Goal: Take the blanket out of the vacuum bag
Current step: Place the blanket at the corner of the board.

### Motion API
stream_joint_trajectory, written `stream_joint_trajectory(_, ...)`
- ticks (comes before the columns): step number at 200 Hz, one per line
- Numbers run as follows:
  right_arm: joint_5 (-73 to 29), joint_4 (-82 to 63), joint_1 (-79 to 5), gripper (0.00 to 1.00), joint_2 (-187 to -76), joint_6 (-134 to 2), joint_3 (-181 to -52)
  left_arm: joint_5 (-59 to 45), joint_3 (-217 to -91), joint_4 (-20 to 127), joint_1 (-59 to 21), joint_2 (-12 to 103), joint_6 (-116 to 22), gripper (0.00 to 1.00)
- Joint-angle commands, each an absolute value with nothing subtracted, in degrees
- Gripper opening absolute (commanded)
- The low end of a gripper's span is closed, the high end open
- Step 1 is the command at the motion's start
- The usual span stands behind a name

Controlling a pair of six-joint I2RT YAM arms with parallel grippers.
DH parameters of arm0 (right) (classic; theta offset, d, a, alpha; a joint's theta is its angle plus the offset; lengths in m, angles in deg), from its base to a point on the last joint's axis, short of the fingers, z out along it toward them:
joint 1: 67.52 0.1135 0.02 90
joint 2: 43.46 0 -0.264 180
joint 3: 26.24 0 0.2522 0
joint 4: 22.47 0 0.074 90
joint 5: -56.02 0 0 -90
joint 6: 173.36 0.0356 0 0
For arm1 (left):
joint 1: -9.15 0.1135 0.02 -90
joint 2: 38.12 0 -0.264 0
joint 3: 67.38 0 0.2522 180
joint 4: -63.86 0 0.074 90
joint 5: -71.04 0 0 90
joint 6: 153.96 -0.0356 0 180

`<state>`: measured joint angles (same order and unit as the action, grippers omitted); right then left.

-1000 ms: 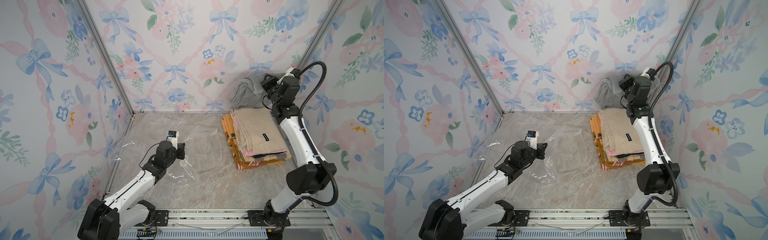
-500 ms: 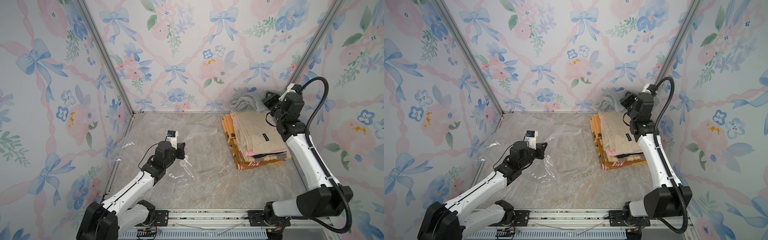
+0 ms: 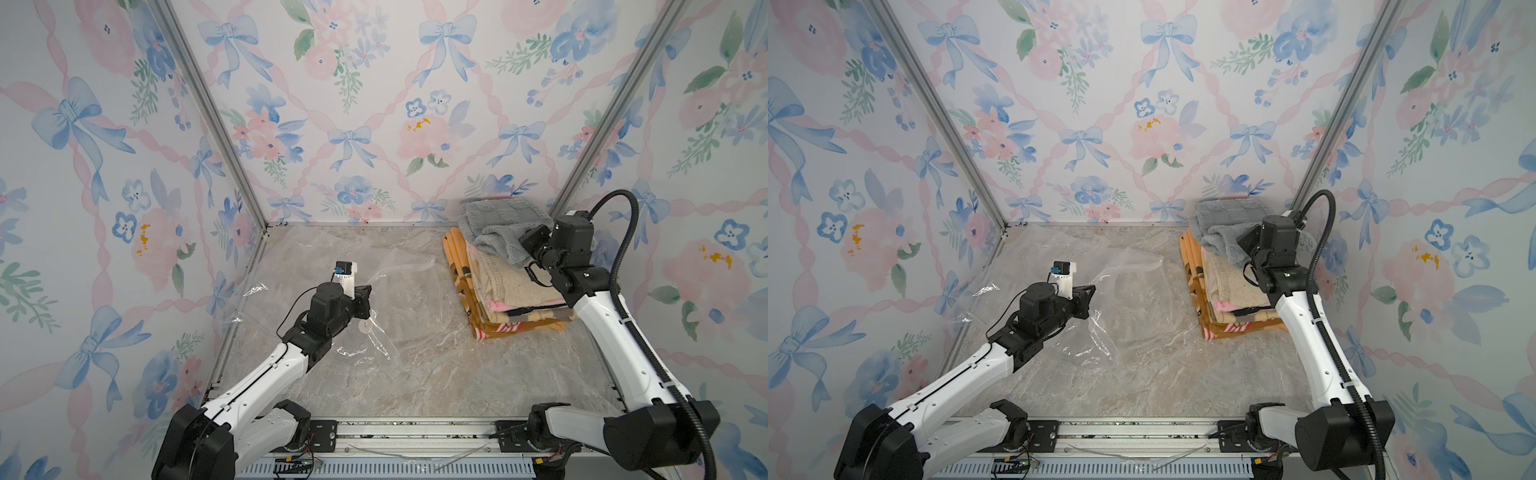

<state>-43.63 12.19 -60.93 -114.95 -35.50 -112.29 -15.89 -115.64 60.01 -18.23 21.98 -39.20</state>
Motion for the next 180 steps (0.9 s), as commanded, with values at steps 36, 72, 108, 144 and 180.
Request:
stream_joint_trajectory(36,-47.78,26.94,-56.40,0.07,-110.01,-29.65,-112.86,-14.40,-117.27,58.47,-18.37,23.70,-39.90,0.00)
stream_joint_trajectory(72,-48.73,31.83,-56.31,0.14,-107.39,-23.34,-109.13,-14.04,-116.64,59.30,-18.36,24.00,-39.81,0.00)
stream_joint_trajectory(108,-47.36,31.37,-56.18,0.19,-104.29,-18.90,-101.73,-14.03,-115.39,59.74,-18.37,23.58,-39.51,0.00)
stream_joint_trajectory(144,-45.95,27.21,-56.38,0.27,-104.01,-18.04,-93.97,-13.44,-115.23,60.06,-18.45,23.93,-39.19,0.00)
stream_joint_trajectory(180,-40.99,17.77,-56.30,0.53,-98.28,-21.18,-84.69,-13.94,-115.42,59.01,-18.55,22.97,-39.43,0.00)
